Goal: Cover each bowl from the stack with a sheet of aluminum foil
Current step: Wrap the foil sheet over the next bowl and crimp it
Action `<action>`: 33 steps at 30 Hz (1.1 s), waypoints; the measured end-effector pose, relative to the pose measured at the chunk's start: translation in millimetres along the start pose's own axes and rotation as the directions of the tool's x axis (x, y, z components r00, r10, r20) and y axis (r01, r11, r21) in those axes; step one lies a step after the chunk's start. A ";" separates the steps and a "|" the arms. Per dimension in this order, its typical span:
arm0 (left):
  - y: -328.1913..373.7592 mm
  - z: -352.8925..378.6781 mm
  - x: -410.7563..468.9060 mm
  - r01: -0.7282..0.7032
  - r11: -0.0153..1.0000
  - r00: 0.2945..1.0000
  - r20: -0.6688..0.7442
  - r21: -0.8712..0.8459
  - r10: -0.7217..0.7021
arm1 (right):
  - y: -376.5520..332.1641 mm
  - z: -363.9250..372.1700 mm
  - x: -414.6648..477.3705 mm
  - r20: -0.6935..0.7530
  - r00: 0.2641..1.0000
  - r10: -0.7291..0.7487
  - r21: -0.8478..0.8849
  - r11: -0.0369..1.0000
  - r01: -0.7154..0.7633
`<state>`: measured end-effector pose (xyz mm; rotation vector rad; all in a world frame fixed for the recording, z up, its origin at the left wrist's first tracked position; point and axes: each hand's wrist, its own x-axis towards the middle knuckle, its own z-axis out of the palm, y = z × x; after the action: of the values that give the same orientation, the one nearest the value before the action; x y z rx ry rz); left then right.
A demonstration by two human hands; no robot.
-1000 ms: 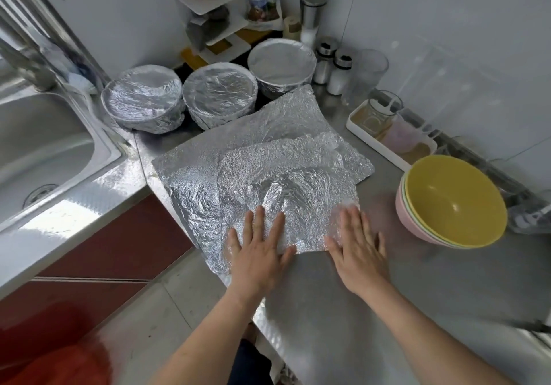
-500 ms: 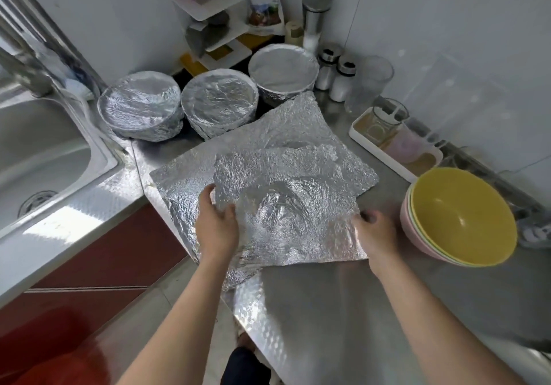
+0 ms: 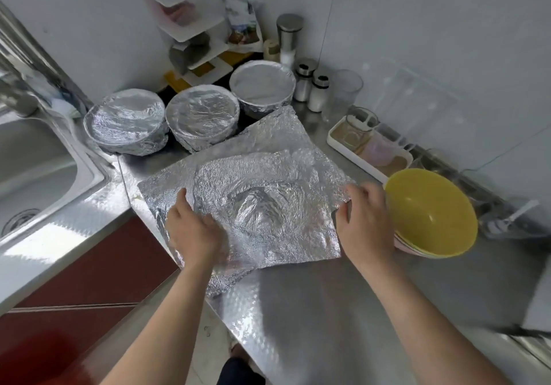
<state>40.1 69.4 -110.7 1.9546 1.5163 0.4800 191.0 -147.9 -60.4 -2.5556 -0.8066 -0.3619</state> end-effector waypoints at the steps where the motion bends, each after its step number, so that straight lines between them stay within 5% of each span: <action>1: 4.3 2.4 -7.0 -0.098 0.994 0.995 -0.004 0.045 0.098 | 2.7 -7.2 0.5 -0.024 1.000 0.013 -0.052 0.999 -0.014; 3: 17.5 8.6 -30.9 -0.357 0.933 0.927 0.149 0.056 0.345 | 12.0 -17.2 -0.3 0.010 0.991 0.135 -0.163 0.978 -0.132; 5: 22.0 21.0 -58.6 -0.556 0.826 0.773 0.423 0.093 0.472 | 19.9 -23.2 -1.7 0.143 0.949 0.281 -0.247 0.939 -0.241; 7: 18.6 33.4 -82.8 -0.621 0.761 0.667 0.639 0.190 0.385 | 25.2 -30.6 -4.8 0.284 0.881 0.378 -0.299 0.908 -0.294; 9: 13.1 43.5 -95.9 -0.623 0.735 0.636 0.720 0.268 0.278 | 33.2 -34.7 -9.0 0.357 0.839 0.411 -0.334 0.895 -0.297; 12: 12.2 46.4 -95.4 -0.596 0.749 0.659 0.709 0.289 0.251 | 40.1 -41.1 -12.6 0.431 0.795 0.427 -0.304 0.898 -0.318; 19: 47.6 50.3 -106.4 -0.520 0.799 0.748 0.613 0.303 0.255 | 54.4 -54.2 -15.2 0.386 0.840 0.381 -0.178 0.924 -0.337; 25: 116.2 58.5 -145.7 -0.408 0.869 0.641 0.590 -0.280 0.491 | 63.2 -70.4 -9.9 0.376 0.884 0.279 -0.090 0.960 -0.265; 30: 164.8 75.5 -170.1 -0.100 0.903 0.577 0.715 -0.417 0.394 | 69.5 -92.7 -1.4 0.209 0.958 0.197 0.021 0.978 -0.206; 33: 177.4 84.9 -178.0 -0.195 0.916 0.601 0.696 -0.350 0.394 | 74.3 -106.1 -0.2 0.075 0.990 0.120 0.092 0.988 -0.126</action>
<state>173.5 -149.4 -42.4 1.8529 0.5562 -0.0619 222.8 -253.3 8.0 -2.5242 -0.6697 -0.1915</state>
